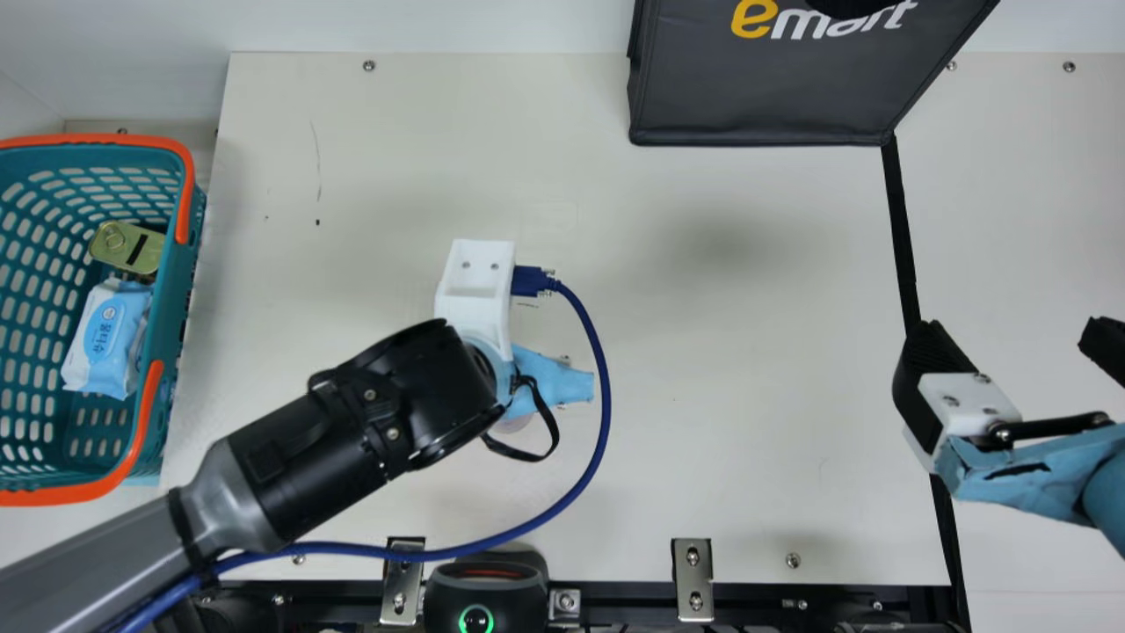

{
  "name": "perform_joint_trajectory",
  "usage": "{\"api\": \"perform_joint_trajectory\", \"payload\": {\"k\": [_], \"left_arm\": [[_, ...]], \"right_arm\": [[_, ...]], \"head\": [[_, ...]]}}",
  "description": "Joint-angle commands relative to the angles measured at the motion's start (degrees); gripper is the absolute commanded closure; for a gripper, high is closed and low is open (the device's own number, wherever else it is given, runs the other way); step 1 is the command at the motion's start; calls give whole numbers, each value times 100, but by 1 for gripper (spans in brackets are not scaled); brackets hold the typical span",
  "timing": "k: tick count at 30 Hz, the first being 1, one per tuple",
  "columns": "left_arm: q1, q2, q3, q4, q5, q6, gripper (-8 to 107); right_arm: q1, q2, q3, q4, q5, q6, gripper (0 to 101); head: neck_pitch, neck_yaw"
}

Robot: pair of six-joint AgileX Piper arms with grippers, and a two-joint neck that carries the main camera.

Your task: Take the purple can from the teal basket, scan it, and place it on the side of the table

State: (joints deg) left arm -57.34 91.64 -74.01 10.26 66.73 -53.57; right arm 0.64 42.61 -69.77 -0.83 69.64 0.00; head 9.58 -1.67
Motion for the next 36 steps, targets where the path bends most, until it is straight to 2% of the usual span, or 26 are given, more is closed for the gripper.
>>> {"api": "perform_joint_trajectory", "payload": {"k": [1,10,21,36], "left_arm": [[-6,-41,-6,-13,12,204,107],[39,-280,214,-203,-221,1602,107],[308,-568,518,-747,-567,3634,107],[733,-838,700,-1544,-568,6427,107]], "right_arm": [[0,0,0,0,0,0,6],[0,0,0,0,-5,0,6],[0,0,0,0,-5,0,6],[0,0,0,0,0,0,6]], "head": [[-166,9],[-166,9],[-166,9],[-166,9]]}}
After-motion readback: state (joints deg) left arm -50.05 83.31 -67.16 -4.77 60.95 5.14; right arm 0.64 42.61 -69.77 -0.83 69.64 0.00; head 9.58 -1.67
